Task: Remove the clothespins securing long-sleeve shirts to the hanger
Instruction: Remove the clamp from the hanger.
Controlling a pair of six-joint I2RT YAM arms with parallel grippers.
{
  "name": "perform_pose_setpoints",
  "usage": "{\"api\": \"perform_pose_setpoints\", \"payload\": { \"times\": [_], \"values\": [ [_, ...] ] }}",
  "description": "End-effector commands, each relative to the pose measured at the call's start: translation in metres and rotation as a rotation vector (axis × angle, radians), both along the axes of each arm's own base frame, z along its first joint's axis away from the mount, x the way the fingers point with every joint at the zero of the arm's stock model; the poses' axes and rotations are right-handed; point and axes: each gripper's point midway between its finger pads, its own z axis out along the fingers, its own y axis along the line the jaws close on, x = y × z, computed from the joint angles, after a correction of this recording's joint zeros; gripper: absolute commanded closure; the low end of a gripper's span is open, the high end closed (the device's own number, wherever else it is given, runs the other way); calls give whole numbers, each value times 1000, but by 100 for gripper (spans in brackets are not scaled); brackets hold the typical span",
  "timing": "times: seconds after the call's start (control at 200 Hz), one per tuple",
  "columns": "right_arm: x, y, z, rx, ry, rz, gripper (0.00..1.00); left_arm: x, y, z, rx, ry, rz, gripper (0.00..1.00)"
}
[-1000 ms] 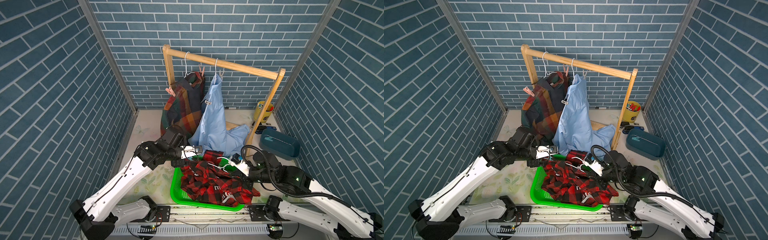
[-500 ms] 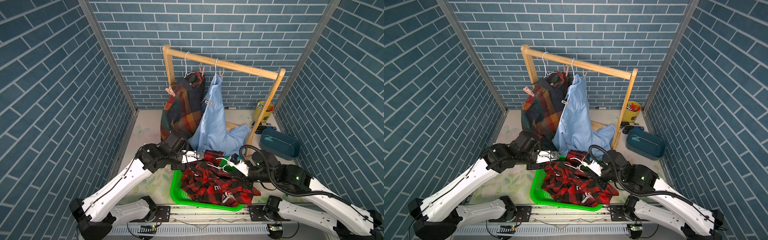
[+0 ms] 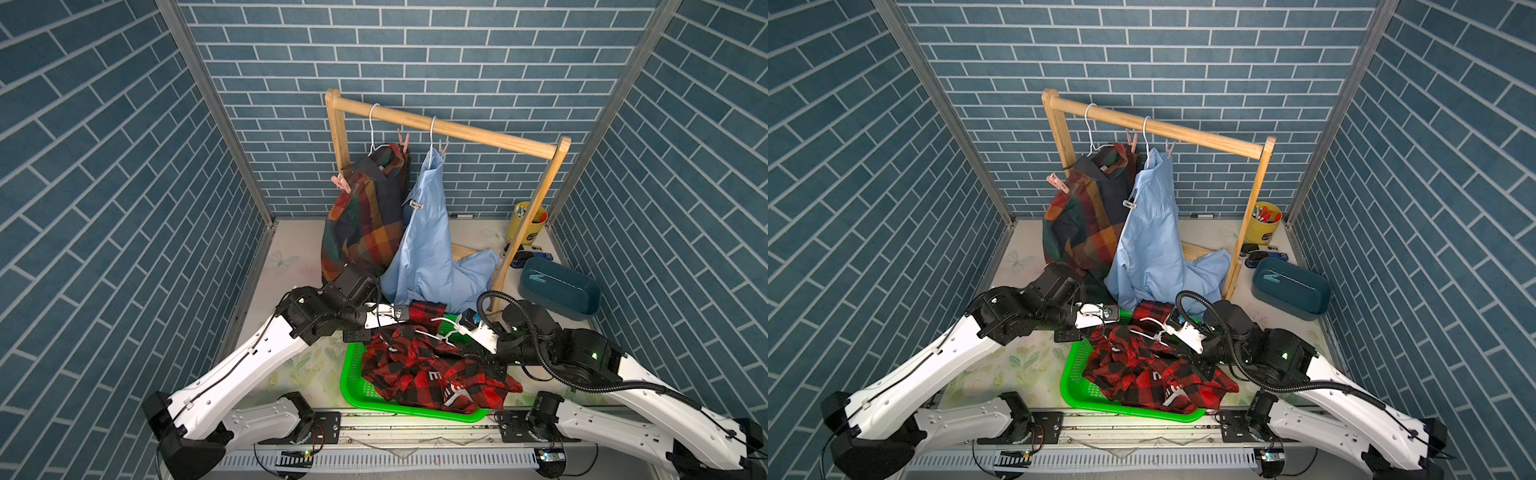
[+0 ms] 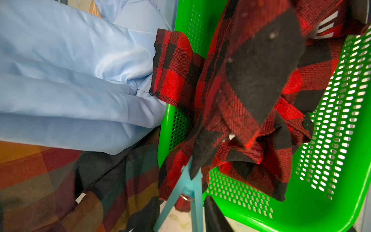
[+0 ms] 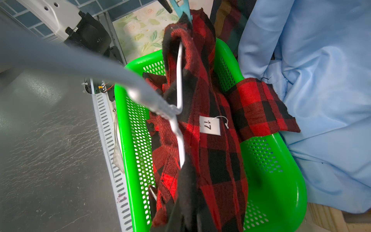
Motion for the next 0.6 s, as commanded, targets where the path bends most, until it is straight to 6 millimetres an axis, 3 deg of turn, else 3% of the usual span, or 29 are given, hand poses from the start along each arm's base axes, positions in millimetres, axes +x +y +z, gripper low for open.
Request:
{"api": "perform_pose_setpoints", "payload": {
  "times": [0.0, 0.595],
  "values": [
    [0, 2, 14, 15, -60, 43, 100, -4, 4, -5, 27, 22, 3, 64],
    [1, 3, 20, 33, -67, 42, 100, -10, 11, -9, 53, 21, 11, 88]
  ]
}}
